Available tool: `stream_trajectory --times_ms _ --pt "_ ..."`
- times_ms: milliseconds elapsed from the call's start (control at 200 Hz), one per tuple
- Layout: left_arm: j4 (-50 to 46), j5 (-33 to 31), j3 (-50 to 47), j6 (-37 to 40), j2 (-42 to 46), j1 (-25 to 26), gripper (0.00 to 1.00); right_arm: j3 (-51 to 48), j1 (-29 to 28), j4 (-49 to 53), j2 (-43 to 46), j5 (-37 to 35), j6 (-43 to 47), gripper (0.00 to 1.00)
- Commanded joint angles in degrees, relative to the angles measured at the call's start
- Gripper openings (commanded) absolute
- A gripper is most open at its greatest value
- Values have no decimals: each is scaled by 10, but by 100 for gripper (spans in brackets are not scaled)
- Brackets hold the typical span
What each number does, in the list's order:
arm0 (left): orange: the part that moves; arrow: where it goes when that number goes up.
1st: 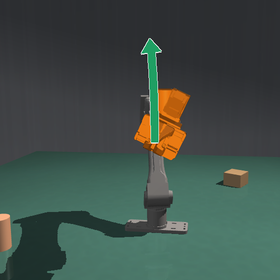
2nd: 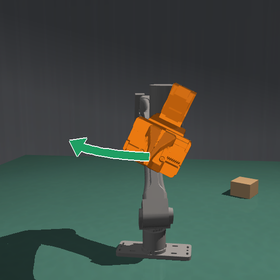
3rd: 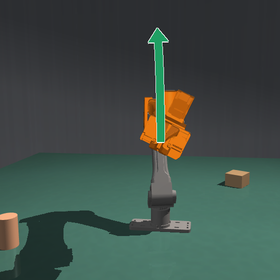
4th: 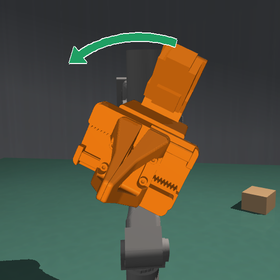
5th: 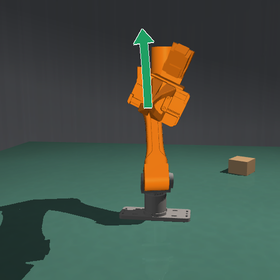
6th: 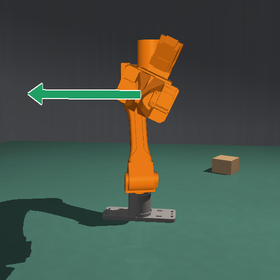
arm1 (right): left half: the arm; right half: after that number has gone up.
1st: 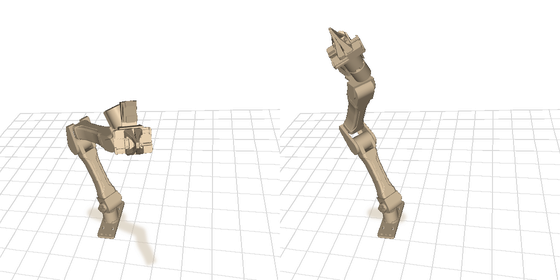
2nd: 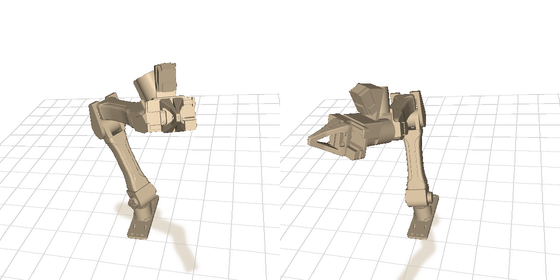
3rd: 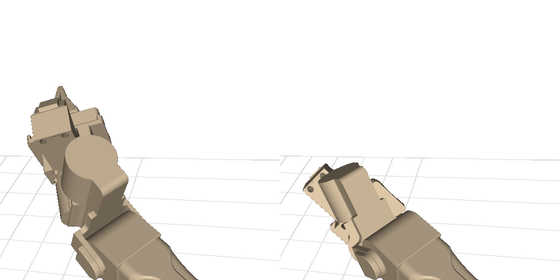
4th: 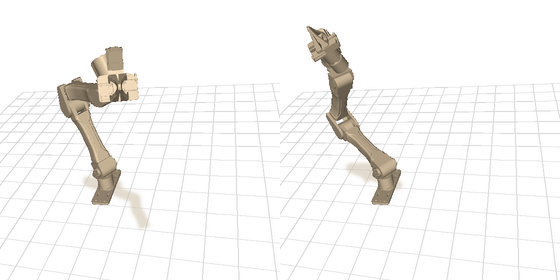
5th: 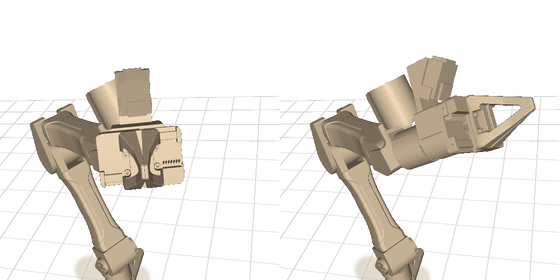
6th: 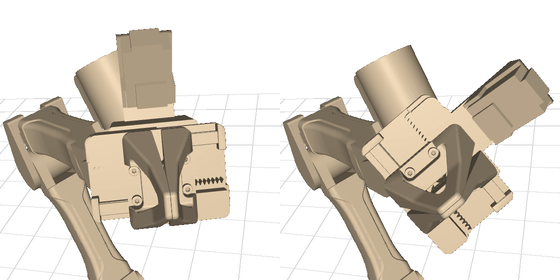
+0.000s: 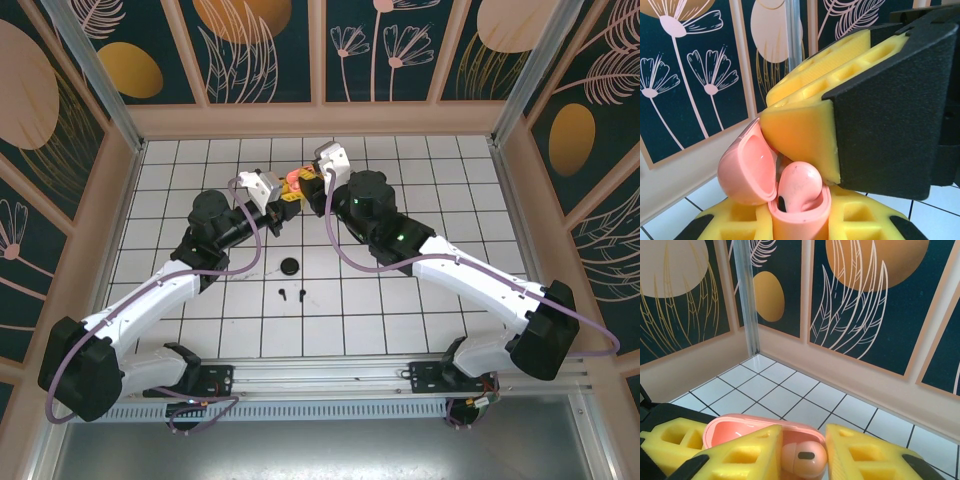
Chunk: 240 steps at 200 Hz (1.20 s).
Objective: Insert the wireless bluetooth earbuds into the charging case
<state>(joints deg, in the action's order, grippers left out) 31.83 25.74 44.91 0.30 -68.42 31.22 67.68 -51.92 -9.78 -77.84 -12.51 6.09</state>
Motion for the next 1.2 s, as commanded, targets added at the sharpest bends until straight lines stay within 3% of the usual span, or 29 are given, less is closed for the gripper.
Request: stream_trajectory --times_ms 0,455,1196 --pt "53 33 35 -1 12 6 0 0 -10 31 -18 11 2 31" --pt "50 32 36 0 9 7 0 4 -5 38 -9 11 -9 38" --pt "54 27 39 -1 -2 7 0 -1 6 32 39 72 -60 45"
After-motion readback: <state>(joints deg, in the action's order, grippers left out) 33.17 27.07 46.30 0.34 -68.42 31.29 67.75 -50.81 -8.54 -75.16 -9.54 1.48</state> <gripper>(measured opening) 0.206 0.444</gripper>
